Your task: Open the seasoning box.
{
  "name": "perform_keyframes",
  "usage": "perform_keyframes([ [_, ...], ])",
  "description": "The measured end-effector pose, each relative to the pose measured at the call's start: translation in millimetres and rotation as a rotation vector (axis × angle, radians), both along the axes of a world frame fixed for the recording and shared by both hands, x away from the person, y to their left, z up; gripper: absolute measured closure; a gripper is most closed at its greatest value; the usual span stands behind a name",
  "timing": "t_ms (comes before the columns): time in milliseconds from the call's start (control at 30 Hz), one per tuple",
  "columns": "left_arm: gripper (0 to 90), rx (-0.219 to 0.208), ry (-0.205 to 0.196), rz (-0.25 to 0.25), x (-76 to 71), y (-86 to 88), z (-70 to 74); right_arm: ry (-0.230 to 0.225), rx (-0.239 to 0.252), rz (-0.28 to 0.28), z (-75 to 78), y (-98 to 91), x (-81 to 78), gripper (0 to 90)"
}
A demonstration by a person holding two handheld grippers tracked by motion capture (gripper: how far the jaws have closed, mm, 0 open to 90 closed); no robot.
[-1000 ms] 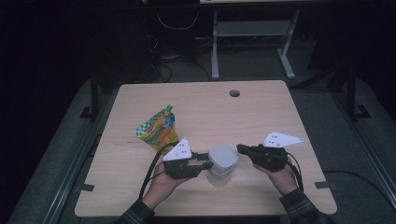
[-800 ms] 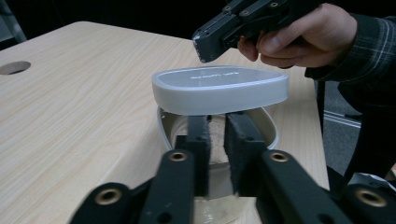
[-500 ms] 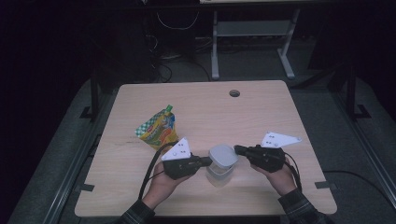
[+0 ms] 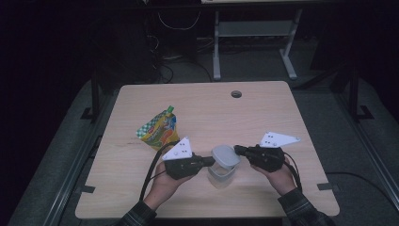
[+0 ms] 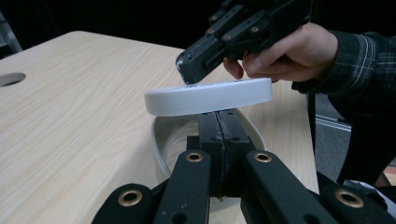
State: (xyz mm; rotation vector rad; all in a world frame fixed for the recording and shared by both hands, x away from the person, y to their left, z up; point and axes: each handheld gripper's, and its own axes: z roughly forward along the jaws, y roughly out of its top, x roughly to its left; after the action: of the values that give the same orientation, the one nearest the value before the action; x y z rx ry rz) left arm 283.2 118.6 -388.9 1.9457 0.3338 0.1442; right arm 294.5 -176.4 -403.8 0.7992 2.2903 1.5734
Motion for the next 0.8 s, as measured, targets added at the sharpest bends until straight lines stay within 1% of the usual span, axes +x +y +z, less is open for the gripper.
perform_keyframes([
  [200, 89.7, -0.001, -0.001, -0.003, 1.9, -2.9, 2.9, 0.007, 0.001, -0.007, -2.0, -1.7, 1.2, 89.9],
  [400, 89.8, -0.013, -0.006, 0.0, 4.6, -4.5, 6.8, 0.011, -0.001, -0.015, -4.2, -3.0, 2.8, 90.0],
  [500, 89.7, -0.011, -0.007, 0.001, 6.1, -4.5, 7.8, 0.017, 0.001, -0.016, -4.9, -3.4, 2.8, 90.0],
  [633, 89.8, -0.023, -0.008, 0.001, 8.0, -6.2, 9.3, 0.018, -0.001, -0.018, -5.6, -3.8, 3.2, 89.9],
  [800, 89.8, -0.018, -0.015, -0.003, 10.6, -10.1, 12.2, 0.02, -0.002, -0.018, -6.1, -4.2, 3.1, 89.9],
])
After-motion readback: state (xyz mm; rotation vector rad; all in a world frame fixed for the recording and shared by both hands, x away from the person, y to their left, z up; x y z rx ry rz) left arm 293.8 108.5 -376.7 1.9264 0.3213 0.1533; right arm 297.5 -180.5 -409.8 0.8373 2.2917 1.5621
